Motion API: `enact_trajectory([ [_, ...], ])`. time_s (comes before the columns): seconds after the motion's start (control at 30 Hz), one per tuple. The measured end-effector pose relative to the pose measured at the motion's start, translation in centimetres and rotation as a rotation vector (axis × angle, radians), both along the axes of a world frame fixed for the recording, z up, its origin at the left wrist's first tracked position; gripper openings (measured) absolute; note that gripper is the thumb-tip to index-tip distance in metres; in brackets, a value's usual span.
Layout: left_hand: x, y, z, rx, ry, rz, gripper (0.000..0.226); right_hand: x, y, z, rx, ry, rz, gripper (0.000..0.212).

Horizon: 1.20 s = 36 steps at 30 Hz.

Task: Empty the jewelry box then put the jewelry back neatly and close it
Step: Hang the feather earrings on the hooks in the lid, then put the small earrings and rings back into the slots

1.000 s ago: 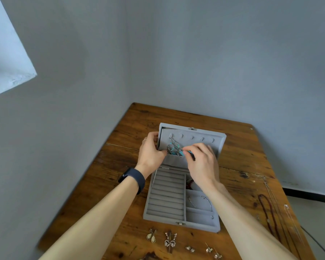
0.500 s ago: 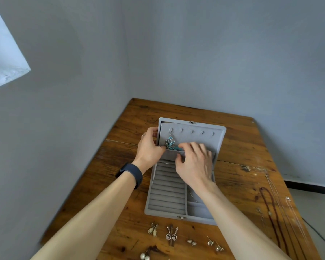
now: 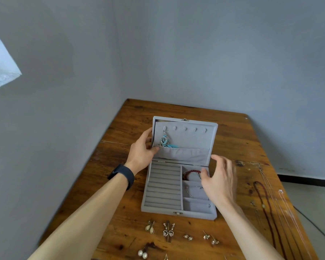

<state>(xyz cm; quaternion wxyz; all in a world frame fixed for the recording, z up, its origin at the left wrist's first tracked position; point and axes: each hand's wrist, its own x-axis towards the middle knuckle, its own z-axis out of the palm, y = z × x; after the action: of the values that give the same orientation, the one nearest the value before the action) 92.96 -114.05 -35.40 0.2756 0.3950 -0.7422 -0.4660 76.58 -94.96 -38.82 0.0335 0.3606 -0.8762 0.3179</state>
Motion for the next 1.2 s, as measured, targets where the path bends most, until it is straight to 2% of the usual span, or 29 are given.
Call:
enact_trajectory([
  [0.1,-0.1,0.1,-0.2,-0.031,-0.007,0.036,0.06,0.2,1.5,-1.4,0.067,-0.145,0.056,0.041],
  [0.23,-0.7,0.8,-0.1,-0.039,-0.001,0.084,0.057,1.6,2.5,-2.4,0.03,-0.087,0.109,0.032],
  [0.37,-0.8,1.4,-0.1,-0.027,-0.026,0.108,0.056,2.1,2.6,-2.5,0.065,-0.054,0.1,0.033],
  [0.6,0.9,3.5,-0.4,0.06,-0.197,0.093,0.054,1.8,3.0,-2.3,0.064,-0.058,0.124,0.035],
  [0.73,3.6,6.4,-2.0,0.137,-0.161,0.07,0.053,2.6,3.8,-1.8,0.036,-0.031,0.151,0.035],
  [0.83,6.1,8.9,-2.7,0.161,-0.111,0.07,0.052,4.9,5.5,-1.4,-0.089,0.041,0.192,0.033],
  [0.97,9.3,11.9,-3.8,0.092,-0.081,0.086,0.045,8.9,8.0,-1.4,-0.189,0.018,0.283,0.029],
  [1.2,12.3,16.2,-5.3,-0.098,-0.119,0.174,0.031,13.5,8.7,-2.3,-0.058,-0.012,0.399,0.021],
])
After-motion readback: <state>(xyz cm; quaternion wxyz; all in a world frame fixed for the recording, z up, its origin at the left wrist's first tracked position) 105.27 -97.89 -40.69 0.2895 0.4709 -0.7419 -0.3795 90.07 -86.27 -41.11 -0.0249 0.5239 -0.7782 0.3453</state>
